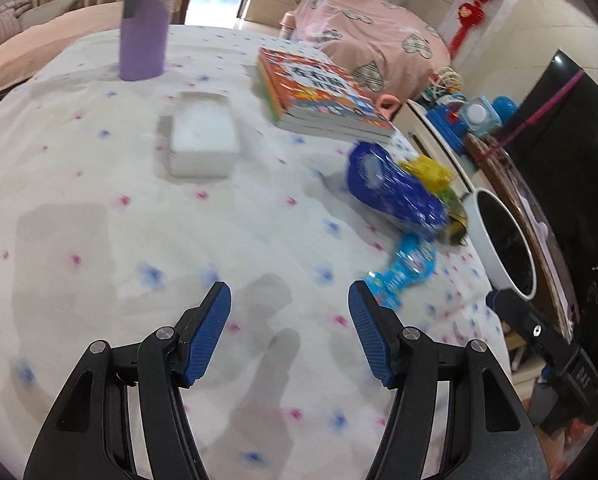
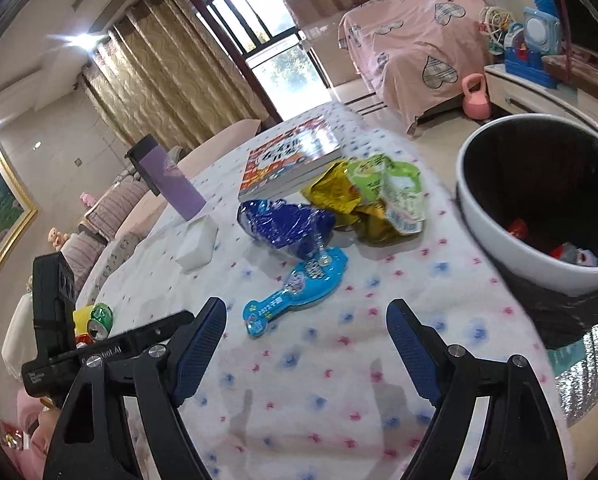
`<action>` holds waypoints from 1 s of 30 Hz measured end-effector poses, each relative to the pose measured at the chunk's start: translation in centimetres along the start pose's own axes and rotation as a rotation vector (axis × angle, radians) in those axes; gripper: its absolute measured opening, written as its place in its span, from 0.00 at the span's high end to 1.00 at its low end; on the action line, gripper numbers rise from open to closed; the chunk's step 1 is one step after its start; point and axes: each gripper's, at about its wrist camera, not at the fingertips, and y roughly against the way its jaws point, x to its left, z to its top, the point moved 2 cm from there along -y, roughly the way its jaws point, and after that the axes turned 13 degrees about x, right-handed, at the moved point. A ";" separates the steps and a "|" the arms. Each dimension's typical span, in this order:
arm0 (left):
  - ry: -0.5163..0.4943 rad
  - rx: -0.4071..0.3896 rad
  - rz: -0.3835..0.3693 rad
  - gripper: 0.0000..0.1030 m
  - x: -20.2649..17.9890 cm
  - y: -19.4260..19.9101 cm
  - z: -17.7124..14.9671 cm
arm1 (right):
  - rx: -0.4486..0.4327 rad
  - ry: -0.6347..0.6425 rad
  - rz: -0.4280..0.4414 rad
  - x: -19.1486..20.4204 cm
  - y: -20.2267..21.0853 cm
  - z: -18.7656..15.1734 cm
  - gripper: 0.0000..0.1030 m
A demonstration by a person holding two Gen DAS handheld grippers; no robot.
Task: Collect trash
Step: 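Grasp the white foam block with the left tool while the right tool grasps the blue toothbrush, then carry the foam block and toothbrush over the bin and open both tools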
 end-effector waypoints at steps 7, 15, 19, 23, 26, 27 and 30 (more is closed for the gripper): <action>0.026 -0.041 0.077 0.25 2.2 0.0 3.2 | 0.083 0.001 -0.006 1.1 -3.8 0.6 0.18; 0.040 -0.039 0.159 0.22 4.2 -2.3 8.3 | 0.116 0.000 -0.107 2.8 -7.6 1.8 0.17; 0.047 -0.033 0.207 0.22 4.8 -3.7 9.8 | 0.108 0.008 -0.195 3.5 -8.6 2.4 0.19; 0.017 -0.021 0.216 0.49 4.8 -4.5 10.0 | 0.107 0.033 -0.271 3.9 -8.9 2.4 0.42; -0.016 -0.036 0.227 0.52 4.4 -4.2 9.3 | 0.106 0.020 -0.245 3.0 -8.3 2.2 0.63; -0.021 -0.039 0.224 0.52 4.2 -4.0 9.1 | 0.106 0.013 -0.237 2.8 -8.2 2.2 0.74; -0.020 -0.035 0.178 0.53 4.0 -3.1 7.7 | 0.110 -0.006 -0.176 1.9 -7.4 1.9 0.75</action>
